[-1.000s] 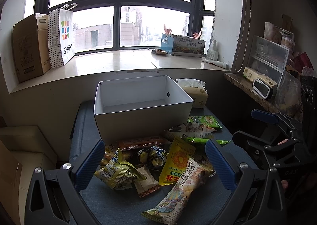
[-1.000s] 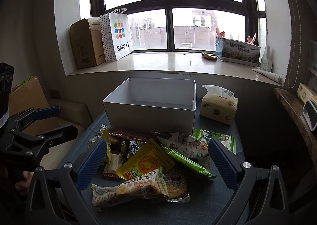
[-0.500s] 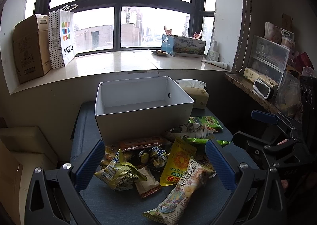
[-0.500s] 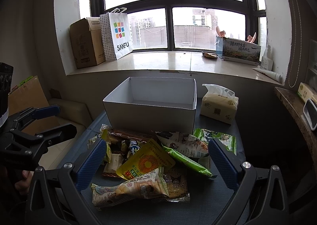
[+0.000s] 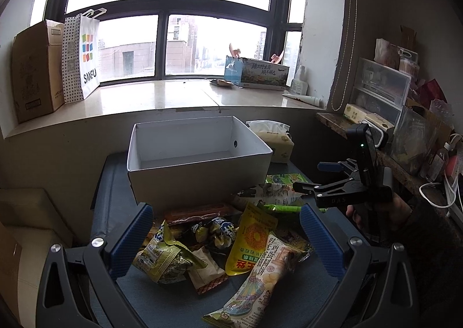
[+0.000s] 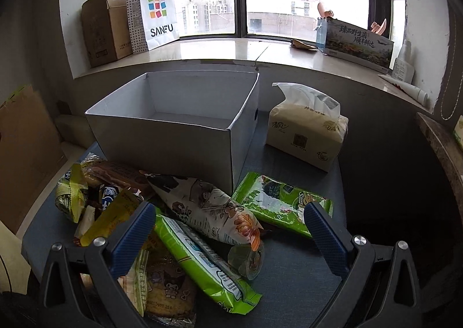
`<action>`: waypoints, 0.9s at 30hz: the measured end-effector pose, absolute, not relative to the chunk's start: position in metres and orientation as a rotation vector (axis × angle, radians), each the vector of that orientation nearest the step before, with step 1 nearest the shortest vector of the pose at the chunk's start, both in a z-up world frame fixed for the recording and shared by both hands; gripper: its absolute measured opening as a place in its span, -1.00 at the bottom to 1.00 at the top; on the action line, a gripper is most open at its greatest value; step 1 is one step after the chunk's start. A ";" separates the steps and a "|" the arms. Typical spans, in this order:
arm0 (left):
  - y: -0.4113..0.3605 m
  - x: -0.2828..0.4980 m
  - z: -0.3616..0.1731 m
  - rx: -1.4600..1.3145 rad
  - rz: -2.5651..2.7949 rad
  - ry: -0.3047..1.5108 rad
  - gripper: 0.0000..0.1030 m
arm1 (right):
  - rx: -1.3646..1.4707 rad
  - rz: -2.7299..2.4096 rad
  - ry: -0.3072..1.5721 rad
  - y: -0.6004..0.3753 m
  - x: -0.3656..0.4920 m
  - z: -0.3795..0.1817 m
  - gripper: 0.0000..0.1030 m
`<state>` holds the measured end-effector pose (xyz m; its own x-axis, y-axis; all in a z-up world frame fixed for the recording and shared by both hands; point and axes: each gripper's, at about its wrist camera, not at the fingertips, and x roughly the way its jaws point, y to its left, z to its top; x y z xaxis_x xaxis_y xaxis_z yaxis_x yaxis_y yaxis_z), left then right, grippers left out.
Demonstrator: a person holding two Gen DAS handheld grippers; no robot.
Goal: Organize snacks
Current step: 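Grasp the white printed snack bag with the right gripper while the left grasps the cream biscuit bag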
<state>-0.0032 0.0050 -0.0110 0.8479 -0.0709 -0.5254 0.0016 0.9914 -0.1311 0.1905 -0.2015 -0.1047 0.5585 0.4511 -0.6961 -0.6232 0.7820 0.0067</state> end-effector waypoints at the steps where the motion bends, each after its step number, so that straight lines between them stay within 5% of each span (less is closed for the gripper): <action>1: 0.004 -0.003 -0.013 -0.129 -0.042 0.557 1.00 | -0.269 0.651 0.768 -0.198 0.199 -0.114 1.00; 9: -0.011 0.001 -0.024 -0.059 -0.067 0.603 1.00 | -0.294 0.751 1.020 -0.168 0.248 -0.173 0.98; 17: -0.009 0.004 -0.031 -0.082 -0.094 0.630 1.00 | -0.301 0.832 1.048 -0.162 0.240 -0.172 0.00; 27: -0.014 0.011 -0.053 -0.061 -0.198 0.700 1.00 | -0.265 0.840 0.910 -0.195 0.198 -0.124 -0.25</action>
<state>0.0115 -0.0144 -0.0529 0.7472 -0.2011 -0.6334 0.1606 0.9795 -0.1216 0.1984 -0.1947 -0.1240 0.3306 0.5273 -0.7827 -0.7379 0.6615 0.1340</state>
